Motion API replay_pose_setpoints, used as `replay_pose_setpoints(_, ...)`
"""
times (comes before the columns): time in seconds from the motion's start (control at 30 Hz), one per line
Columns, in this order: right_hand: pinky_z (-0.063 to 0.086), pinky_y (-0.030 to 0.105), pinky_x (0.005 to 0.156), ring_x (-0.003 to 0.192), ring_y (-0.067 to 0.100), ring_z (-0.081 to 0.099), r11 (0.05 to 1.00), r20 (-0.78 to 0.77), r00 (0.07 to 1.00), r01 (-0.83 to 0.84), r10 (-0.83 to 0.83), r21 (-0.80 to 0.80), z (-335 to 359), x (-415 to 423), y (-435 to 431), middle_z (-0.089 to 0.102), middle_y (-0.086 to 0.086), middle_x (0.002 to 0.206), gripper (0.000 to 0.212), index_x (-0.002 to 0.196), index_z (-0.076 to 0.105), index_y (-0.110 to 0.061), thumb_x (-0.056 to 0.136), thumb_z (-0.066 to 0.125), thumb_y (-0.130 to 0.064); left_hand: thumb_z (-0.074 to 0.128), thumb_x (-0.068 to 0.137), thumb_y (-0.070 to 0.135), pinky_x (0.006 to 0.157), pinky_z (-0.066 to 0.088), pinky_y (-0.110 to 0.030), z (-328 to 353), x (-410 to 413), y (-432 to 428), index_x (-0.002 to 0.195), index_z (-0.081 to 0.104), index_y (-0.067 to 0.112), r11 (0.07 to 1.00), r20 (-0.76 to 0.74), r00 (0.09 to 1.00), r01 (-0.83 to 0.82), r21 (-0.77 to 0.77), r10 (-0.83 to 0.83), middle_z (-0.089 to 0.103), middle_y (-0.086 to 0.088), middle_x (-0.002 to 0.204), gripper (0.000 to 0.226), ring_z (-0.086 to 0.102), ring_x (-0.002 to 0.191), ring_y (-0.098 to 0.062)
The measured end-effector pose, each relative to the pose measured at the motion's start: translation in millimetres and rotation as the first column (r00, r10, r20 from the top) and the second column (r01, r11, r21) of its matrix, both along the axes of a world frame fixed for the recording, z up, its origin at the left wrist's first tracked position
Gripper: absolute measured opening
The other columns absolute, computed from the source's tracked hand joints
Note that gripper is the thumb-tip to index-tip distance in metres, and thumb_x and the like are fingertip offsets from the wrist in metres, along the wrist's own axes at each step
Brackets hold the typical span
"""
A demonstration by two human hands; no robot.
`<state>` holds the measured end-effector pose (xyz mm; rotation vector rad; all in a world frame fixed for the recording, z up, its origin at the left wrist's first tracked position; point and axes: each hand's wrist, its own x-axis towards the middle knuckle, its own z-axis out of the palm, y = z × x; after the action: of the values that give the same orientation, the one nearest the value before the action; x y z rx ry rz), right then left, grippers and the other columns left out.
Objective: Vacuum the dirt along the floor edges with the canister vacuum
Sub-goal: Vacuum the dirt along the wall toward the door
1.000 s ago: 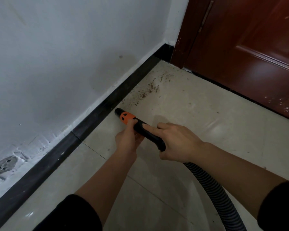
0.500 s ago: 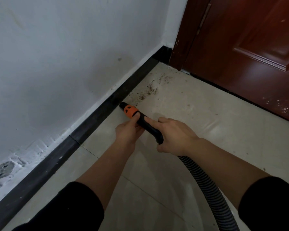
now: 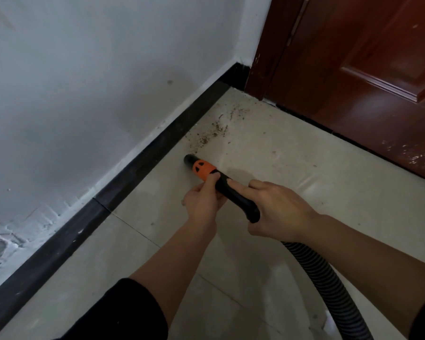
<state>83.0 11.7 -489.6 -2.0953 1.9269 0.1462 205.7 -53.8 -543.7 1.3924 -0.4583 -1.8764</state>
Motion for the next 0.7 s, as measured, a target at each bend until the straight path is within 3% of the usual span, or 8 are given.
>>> replay_pose_setpoints(0.33, 0.042, 0.028, 0.063, 0.082, 0.015, 0.045, 0.998, 0.015, 0.998, 0.055, -0.055, -0.007, -6, -7, -7, 0.04, -0.005, 0.094, 0.103, 0.153, 0.001, -0.035, 0.075, 0.068, -0.036, 0.071, 0.089, 0.02, 0.059, 0.056, -0.018, -4, -8, -14, 0.102, 0.067, -0.004, 0.997, 0.028, 0.998, 0.065, -0.029, -0.065, 0.073, -0.017, 0.094, 0.027, 0.073, 0.076, -0.016)
replay_pose_setpoints(0.7, 0.038, 0.026, 0.055, 0.071, 0.014, 0.048, 0.995, 0.025, 0.994, 0.102, -0.103, 0.011, 5, -26, -27, 0.042, -0.006, 0.088, 0.107, 0.151, 0.004, -0.043, 0.07, 0.072, -0.033, 0.068, 0.091, 0.015, 0.062, 0.058, -0.02, 3, -28, -33, 0.103, 0.064, -0.004, 0.994, -0.097, 0.99, 0.102, -0.028, -0.104, 0.072, -0.015, 0.092, 0.023, 0.073, 0.071, -0.013)
